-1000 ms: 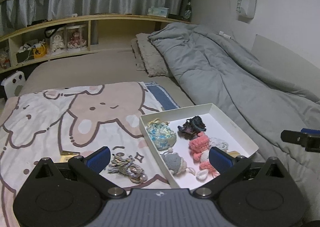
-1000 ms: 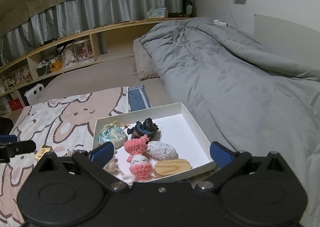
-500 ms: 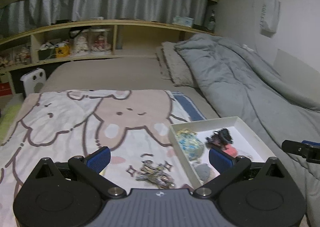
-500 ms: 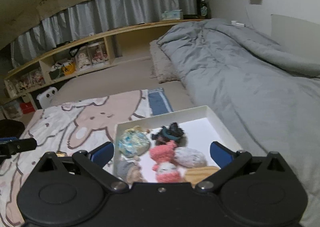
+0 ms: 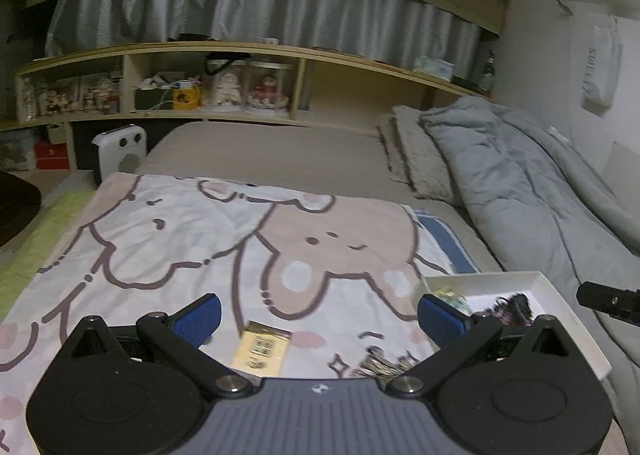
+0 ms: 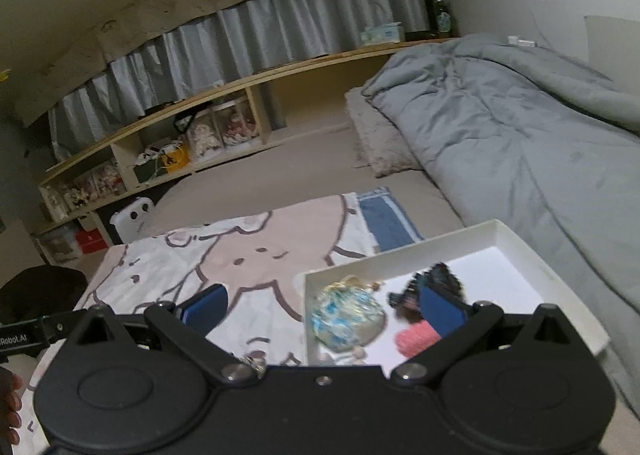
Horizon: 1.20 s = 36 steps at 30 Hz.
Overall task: Organize objects
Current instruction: 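Move the left tool to the yellow tissue pack while the right tool approaches the braided cord bundle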
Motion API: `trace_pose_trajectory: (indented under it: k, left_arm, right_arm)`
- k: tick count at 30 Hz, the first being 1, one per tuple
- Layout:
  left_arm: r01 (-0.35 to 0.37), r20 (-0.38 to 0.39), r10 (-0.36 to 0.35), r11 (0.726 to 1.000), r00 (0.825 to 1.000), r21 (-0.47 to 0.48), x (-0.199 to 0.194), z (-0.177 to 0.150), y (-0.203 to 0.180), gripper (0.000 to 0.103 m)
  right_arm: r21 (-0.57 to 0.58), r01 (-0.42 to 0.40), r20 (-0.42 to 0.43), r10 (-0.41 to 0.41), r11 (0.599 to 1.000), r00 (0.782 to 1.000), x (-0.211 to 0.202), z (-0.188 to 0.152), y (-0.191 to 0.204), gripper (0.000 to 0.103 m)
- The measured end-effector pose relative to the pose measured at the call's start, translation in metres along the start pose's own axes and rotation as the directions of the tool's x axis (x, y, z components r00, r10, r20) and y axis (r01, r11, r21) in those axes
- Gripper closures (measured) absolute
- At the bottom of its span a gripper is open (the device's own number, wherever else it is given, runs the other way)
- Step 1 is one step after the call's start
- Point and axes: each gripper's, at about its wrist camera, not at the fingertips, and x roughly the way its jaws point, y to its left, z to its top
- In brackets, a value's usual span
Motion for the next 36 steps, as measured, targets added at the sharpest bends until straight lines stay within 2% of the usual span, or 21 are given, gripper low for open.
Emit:
trace_pose_trajectory:
  k: [9,15,18,23,24,25,26,29,32,36]
  left_arm:
    - [-0.043,0.023,0.043,0.999,0.999,-0.004,0.024,-0.003,0.022,0.001]
    - [-0.049,-0.008,0.048,0.999,0.999,-0.022,0.05,-0.01,0.034,0.006]
    - [-0.045,-0.018,0.045,0.999,0.999,-0.023,0.06,-0.013,0.039,0.008]
    - [-0.028,-0.035,0.027,0.999,0.999,-0.029,0.081,-0.016,0.045,0.015]
    - [-0.026,-0.045,0.024,0.999,0.999,-0.032,0.085,-0.017,0.046,0.016]
    - [-0.023,-0.056,0.021,0.999,0.998,-0.033,0.09,-0.019,0.045,0.018]
    - [-0.02,-0.071,0.018,0.999,0.997,-0.032,0.095,-0.021,0.046,0.02]
    - [-0.021,-0.113,0.017,0.999,0.993,-0.028,0.108,-0.029,0.048,0.024]
    - [-0.02,-0.149,0.016,0.999,0.989,-0.031,0.119,-0.035,0.049,0.025]
    - [-0.017,-0.195,0.015,1.0,0.981,-0.011,0.129,-0.044,0.046,0.025]
  right_arm:
    - [-0.052,-0.077,0.013,0.077,0.996,0.997,0.041,-0.015,0.024,0.0]
    - [-0.069,-0.129,-0.018,0.128,0.989,0.992,0.068,-0.027,0.031,0.0]
    - [-0.135,-0.168,-0.053,0.162,0.976,0.985,0.08,-0.039,0.033,0.0]
    - [-0.297,-0.187,-0.116,0.16,0.936,0.98,0.097,-0.056,0.046,0.0]
    - [-0.309,-0.203,-0.132,0.17,0.929,0.977,0.101,-0.059,0.048,0.005]
    - [-0.316,-0.225,-0.152,0.185,0.922,0.971,0.104,-0.061,0.05,0.013]
    - [-0.319,-0.245,-0.169,0.199,0.915,0.965,0.106,-0.062,0.052,0.016]
    - [-0.359,-0.291,-0.223,0.221,0.887,0.949,0.115,-0.068,0.062,0.019]
    - [-0.412,-0.314,-0.271,0.214,0.855,0.938,0.125,-0.075,0.07,0.026]
    - [-0.431,-0.327,-0.325,0.194,0.841,0.926,0.136,-0.083,0.073,0.033]
